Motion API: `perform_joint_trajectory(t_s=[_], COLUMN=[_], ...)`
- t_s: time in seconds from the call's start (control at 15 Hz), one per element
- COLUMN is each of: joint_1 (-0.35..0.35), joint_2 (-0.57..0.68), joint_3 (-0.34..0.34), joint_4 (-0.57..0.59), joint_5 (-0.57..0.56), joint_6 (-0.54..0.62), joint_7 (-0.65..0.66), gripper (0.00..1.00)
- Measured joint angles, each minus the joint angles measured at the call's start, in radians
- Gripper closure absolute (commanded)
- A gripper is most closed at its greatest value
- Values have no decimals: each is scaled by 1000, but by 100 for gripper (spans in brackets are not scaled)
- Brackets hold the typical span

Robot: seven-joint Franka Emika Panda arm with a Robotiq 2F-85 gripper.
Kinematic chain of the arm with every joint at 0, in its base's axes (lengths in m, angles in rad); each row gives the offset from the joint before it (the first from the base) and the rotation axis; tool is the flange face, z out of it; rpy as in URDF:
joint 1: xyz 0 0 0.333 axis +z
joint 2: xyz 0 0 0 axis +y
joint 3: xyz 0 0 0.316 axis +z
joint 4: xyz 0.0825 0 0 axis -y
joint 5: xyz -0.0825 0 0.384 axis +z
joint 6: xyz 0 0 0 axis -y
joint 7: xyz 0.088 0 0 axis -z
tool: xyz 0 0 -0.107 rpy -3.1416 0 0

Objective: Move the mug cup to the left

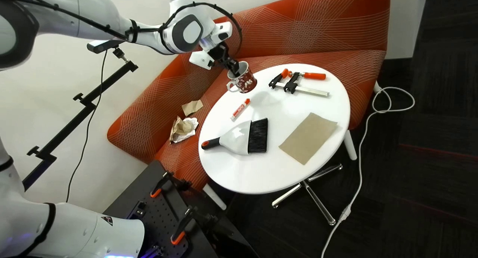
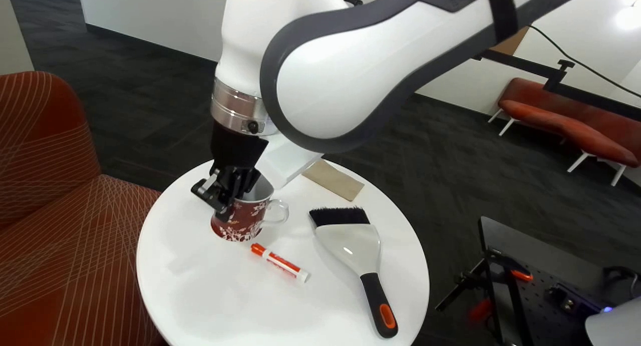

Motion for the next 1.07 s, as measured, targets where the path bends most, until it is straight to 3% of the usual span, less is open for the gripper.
perform_joint_trajectory(t_s=[0.67,0.73,0.8,0.93,1.07], joint_1=[9,12,15,21,29], joint_2=[103,111,118,129,133], joint_3=[89,89,89,89,87], joint_4=[66,75,81,91,99], joint_5=[-1,-2,-6,-24,-45], joint_6=[-2,-2,-2,-3,-4], joint_7=[-225,-233,-235,-235,-235], gripper=[95,89,65,60,45])
